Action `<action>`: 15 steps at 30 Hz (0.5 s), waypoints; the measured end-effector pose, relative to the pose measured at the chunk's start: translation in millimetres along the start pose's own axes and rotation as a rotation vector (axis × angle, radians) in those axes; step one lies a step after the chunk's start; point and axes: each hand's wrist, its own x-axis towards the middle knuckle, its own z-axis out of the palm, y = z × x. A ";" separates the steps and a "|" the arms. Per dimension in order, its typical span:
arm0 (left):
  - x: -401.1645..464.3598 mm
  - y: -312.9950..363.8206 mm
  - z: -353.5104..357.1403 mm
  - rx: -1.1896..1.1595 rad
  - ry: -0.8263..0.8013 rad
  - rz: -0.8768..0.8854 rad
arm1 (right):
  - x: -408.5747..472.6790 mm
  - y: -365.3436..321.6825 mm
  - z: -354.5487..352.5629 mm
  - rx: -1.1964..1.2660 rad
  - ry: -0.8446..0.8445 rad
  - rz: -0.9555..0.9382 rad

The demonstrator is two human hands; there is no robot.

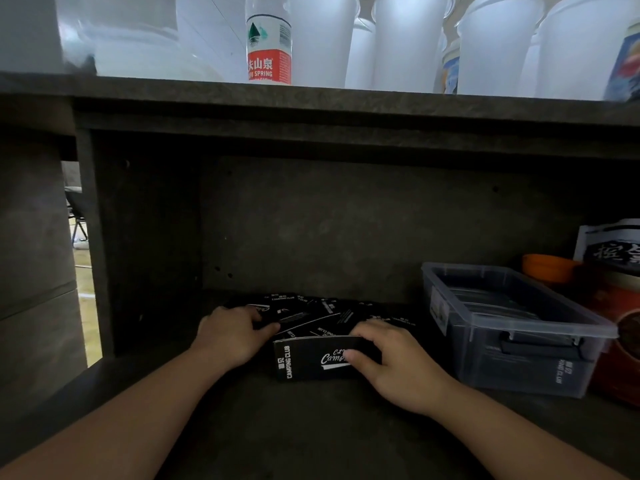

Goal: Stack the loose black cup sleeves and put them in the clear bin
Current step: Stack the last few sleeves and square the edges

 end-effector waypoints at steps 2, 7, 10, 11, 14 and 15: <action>0.0 -0.3 1.8 0.032 0.020 -0.015 | -0.1 0.3 0.0 0.004 -0.004 -0.002; 0.2 -1.7 5.9 -0.168 0.095 -0.015 | -1.2 -0.8 -0.7 0.010 -0.003 -0.003; 2.9 -6.3 2.5 -0.493 0.238 0.049 | -0.6 -1.1 0.2 0.038 0.005 0.019; 2.4 -6.6 -0.3 -0.597 0.264 0.076 | -0.7 -0.6 0.9 0.043 0.006 0.042; -0.6 -5.5 -4.0 -0.839 0.187 0.169 | -1.2 0.2 3.1 0.048 0.002 0.104; -2.8 -4.3 -4.8 -0.879 0.143 0.191 | -0.7 0.5 4.1 0.042 -0.002 0.113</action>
